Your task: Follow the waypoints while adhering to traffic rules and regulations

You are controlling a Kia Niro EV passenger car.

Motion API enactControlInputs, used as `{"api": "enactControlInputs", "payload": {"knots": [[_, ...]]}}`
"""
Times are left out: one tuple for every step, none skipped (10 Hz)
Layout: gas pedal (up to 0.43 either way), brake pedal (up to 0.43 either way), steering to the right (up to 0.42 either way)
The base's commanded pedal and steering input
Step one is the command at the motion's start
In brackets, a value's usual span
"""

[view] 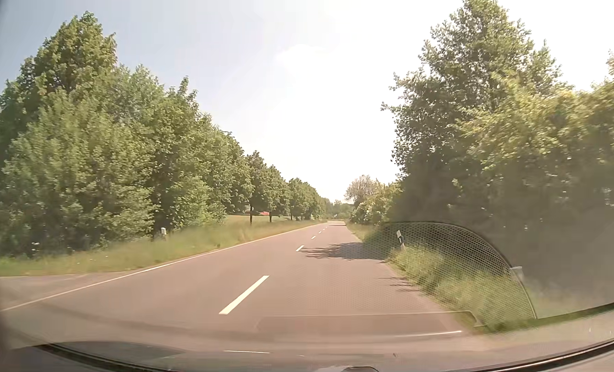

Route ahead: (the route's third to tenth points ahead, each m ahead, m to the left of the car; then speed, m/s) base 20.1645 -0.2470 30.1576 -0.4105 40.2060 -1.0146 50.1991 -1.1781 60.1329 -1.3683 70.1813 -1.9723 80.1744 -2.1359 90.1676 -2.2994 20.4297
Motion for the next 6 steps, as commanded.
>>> {"api": "enactControlInputs", "payload": {"knots": [[0.441, 0.0, 0.002], [0.441, 0.0, 0.002], [0.441, 0.0, 0.003], [0.441, 0.0, 0.003], [0.441, 0.0, 0.004], [0.441, 0.0, 0.004]]}}
